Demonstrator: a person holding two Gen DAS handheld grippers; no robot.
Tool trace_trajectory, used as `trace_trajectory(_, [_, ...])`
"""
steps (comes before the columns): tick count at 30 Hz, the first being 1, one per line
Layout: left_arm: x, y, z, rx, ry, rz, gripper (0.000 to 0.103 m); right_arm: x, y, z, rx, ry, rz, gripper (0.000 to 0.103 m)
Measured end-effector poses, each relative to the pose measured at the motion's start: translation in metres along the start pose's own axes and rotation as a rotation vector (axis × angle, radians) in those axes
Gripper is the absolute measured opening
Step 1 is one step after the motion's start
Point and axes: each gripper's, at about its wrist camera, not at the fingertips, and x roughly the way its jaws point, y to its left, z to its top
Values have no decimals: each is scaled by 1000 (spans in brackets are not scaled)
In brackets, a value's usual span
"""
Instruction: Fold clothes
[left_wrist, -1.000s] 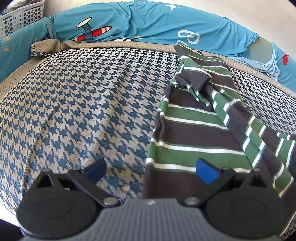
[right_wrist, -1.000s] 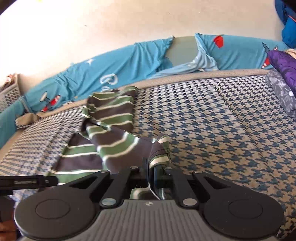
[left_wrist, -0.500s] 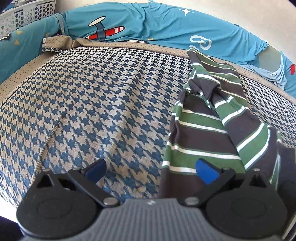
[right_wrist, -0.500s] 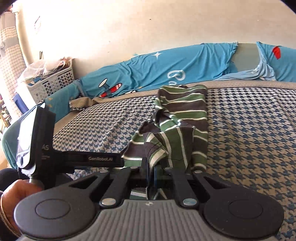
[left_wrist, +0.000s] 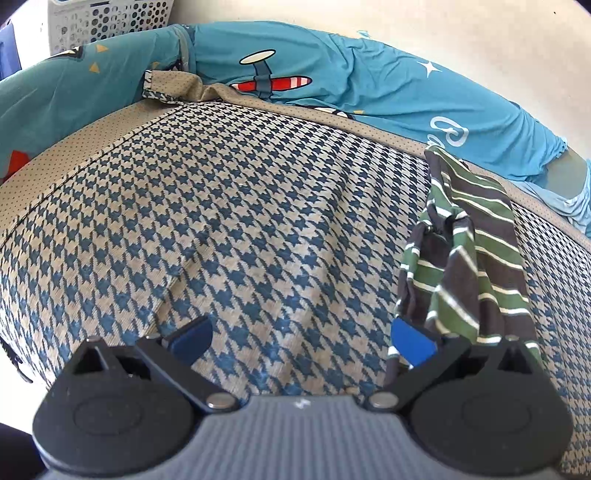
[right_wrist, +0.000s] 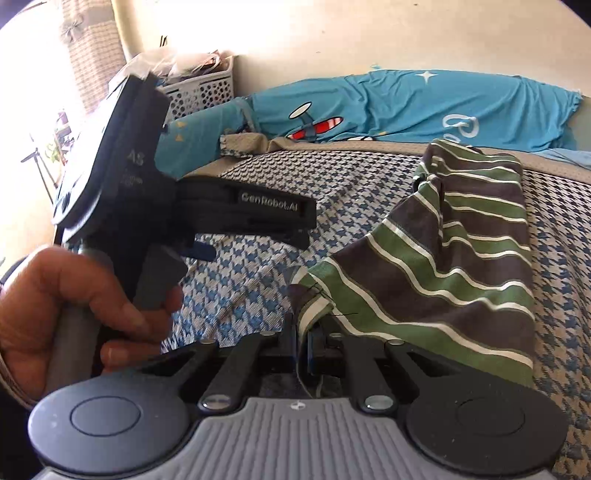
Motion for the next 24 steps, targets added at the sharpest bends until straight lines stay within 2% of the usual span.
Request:
trace_trajectory(4, [2, 2, 1, -20, 13, -6, 103, 11, 7, -10, -50, 46, 9, 7])
trace_trajectory(8, [4, -6, -1, 1, 23, -16, 103, 17, 8, -18, -75, 85, 5, 7])
trace_trajectory(13, [5, -17, -5, 49, 28, -26, 103, 21, 8, -23, -93, 147, 77, 11])
trace_trajectory(16, [7, -21, -8, 68, 38, -24, 103, 19, 12, -28, -127, 158, 77, 11])
trace_trajectory(21, [9, -30, -12, 110, 38, -27, 103, 9, 8, -30, -103, 189, 115, 11])
trace_trajectory(24, [8, -36, -15, 137, 32, -39, 103, -3, 7, -35, -96, 184, 93, 11])
